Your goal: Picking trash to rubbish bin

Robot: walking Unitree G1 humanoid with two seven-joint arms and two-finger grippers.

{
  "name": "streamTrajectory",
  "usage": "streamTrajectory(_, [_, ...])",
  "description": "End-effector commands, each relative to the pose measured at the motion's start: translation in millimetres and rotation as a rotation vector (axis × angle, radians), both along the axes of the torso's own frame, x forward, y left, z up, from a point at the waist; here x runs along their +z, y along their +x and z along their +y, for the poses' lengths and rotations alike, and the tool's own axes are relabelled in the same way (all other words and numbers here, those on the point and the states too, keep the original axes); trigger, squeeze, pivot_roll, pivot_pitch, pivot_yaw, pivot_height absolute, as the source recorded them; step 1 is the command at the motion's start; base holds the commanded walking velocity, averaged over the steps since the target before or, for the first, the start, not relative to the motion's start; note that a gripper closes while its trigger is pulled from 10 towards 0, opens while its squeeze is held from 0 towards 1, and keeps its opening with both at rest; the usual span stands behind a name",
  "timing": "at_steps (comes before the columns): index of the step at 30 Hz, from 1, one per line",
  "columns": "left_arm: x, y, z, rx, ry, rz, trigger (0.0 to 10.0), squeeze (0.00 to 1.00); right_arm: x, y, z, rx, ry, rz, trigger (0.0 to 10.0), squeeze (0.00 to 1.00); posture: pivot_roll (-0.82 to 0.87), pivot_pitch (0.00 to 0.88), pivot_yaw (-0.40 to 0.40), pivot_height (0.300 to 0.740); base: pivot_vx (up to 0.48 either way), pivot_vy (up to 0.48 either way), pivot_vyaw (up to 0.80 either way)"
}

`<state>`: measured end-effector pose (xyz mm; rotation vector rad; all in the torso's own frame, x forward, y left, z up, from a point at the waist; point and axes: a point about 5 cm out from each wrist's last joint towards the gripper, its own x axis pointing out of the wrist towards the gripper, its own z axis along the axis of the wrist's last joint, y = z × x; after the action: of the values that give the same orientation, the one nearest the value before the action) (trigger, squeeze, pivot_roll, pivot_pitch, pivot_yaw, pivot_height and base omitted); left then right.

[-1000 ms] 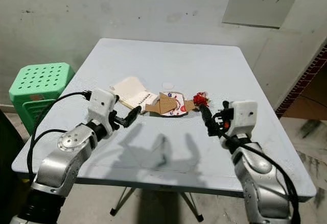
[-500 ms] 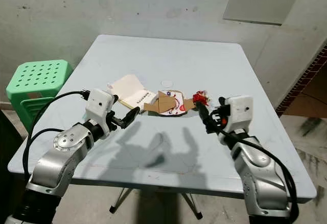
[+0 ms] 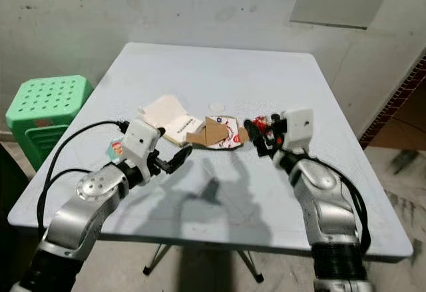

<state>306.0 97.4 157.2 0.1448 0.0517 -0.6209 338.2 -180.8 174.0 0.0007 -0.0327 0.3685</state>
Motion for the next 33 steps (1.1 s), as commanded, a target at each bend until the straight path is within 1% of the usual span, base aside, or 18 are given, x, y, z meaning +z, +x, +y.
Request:
streamTrajectory(1, [7.6,-0.2,-2.6,-0.013,0.005,-0.029,10.0,0.00,3.0,5.1,-1.4,0.008,-0.025,-0.012,10.0,0.00,-0.02,0.100,-0.057,0.740,0.000,0.000,0.00])
streamTrajectory(5, [8.6,0.7,1.3,0.016,-0.021,-0.032,10.0,0.00,6.5,5.6,-0.7,0.015,-0.030,-0.047,10.0,0.00,-0.02,0.101,-0.060,0.740,0.000,0.000,0.00])
streamTrajectory(7, [9.0,0.4,2.0,0.026,-0.036,-0.035,10.0,0.00,4.5,2.4,0.5,0.022,-0.046,-0.069,10.0,0.00,-0.01,0.102,-0.061,0.740,0.000,0.000,0.00])
streamTrajectory(11, [9.7,0.3,1.9,0.037,-0.043,-0.041,10.0,0.00,-4.3,-5.2,2.9,0.029,-0.031,-0.070,10.0,0.00,-0.02,0.100,-0.064,0.740,0.000,0.000,0.00])
streamTrajectory(14, [10.2,1.4,1.6,0.054,-0.067,-0.036,10.0,0.00,-8.2,-13.2,6.6,0.035,0.011,-0.069,10.0,0.00,-0.02,0.097,-0.063,0.740,0.000,0.000,0.00])
streamTrajectory(15, [10.2,1.4,1.6,0.054,-0.067,-0.036,10.0,0.00,-8.2,-13.2,6.6,0.035,0.011,-0.069,10.0,0.00,-0.02,0.097,-0.063,0.740,0.000,0.000,0.00])
streamTrajectory(16, [11.6,3.2,1.8,0.066,-0.081,-0.037,10.0,0.00,-6.3,-20.4,10.0,0.044,0.057,-0.092,10.0,0.00,-0.02,0.091,-0.061,0.740,0.000,0.000,0.00])
streamTrajectory(17, [12.7,4.5,2.2,0.077,-0.095,-0.036,10.0,0.00,-4.7,-24.6,11.8,0.044,0.080,-0.104,10.0,0.00,-0.03,0.089,-0.059,0.740,0.000,0.000,0.00])
streamTrajectory(19, [14.2,6.2,2.8,0.088,-0.112,-0.036,10.0,0.00,-2.7,-30.5,14.2,0.041,0.106,-0.120,10.0,0.00,-0.03,0.086,-0.057,0.740,0.000,0.000,0.00])
streamTrajectory(27, [20.3,11.8,3.7,0.119,-0.154,-0.052,10.0,0.00,2.3,-43.8,15.1,0.013,0.138,-0.142,10.0,0.00,-0.04,0.071,-0.055,0.740,0.000,0.000,0.00])
streamTrajectory(33, [19.6,11.9,1.3,0.112,-0.159,-0.049,10.0,0.00,4.4,-46.6,11.4,-0.013,0.147,-0.151,10.0,0.00,-0.04,0.062,-0.055,0.740,0.000,0.000,0.00])
